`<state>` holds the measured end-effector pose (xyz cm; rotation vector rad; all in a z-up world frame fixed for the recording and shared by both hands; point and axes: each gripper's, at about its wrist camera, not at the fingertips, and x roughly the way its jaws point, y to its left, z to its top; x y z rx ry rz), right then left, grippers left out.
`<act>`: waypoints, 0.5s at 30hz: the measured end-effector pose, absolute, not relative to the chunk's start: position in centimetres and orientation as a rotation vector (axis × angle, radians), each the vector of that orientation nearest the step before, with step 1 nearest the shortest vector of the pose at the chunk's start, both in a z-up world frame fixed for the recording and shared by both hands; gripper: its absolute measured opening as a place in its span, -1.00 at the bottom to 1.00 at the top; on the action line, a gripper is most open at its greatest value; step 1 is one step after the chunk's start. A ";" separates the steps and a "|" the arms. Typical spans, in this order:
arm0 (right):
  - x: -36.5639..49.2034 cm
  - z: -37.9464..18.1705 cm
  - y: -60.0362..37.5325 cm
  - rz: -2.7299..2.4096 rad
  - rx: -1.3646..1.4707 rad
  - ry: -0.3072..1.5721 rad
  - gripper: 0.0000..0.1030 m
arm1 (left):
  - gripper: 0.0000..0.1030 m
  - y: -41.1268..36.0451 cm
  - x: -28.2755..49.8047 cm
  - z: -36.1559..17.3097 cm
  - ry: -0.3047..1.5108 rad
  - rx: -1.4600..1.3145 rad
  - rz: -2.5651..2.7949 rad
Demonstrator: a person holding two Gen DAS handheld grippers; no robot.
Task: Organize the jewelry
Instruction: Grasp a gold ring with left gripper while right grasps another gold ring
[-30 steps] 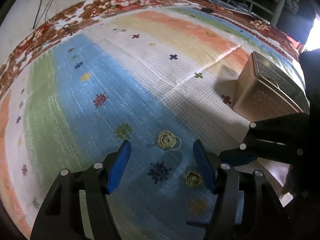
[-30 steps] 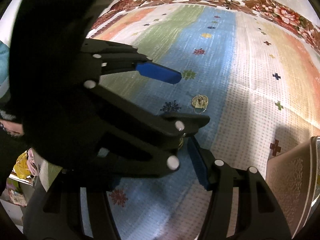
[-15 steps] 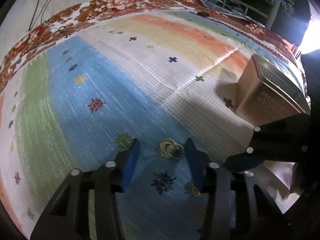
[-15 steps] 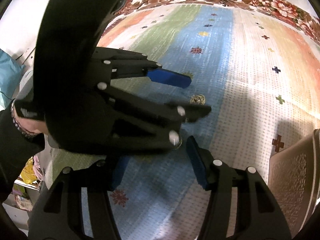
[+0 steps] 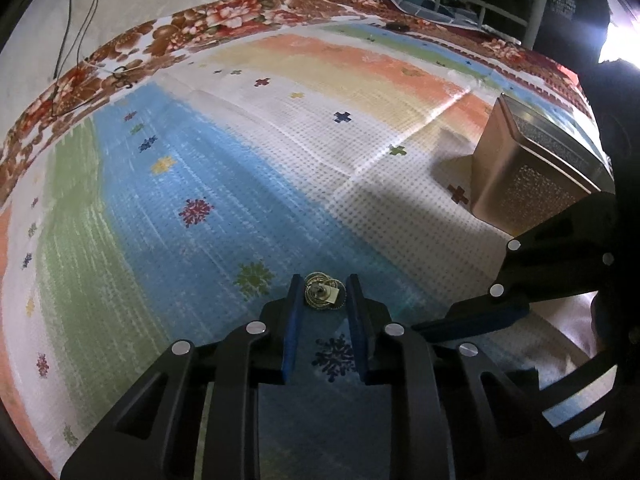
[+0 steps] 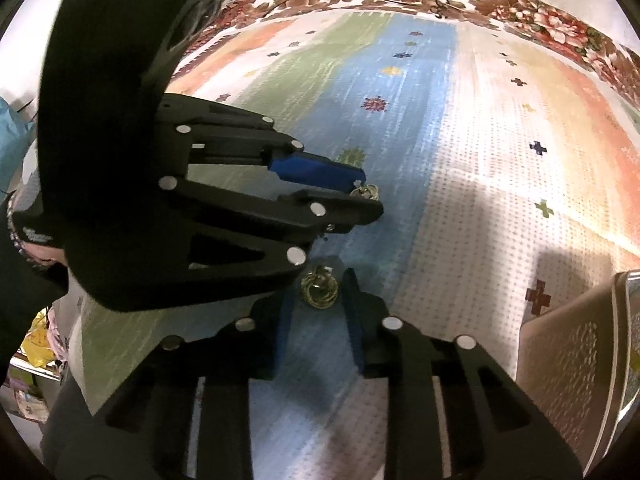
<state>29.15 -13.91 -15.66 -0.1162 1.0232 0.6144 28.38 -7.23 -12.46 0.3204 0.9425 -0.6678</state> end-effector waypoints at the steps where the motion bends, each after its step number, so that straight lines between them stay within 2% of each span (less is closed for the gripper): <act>1: 29.2 -15.7 -13.9 0.608 -0.121 1.023 -0.65 | -0.60 -7.2 28.4 -12.5 0.942 0.322 -0.667; 15: 28.5 -15.2 -13.7 0.602 -0.142 1.002 -0.66 | -0.68 -6.4 28.0 -11.9 0.939 0.298 -0.630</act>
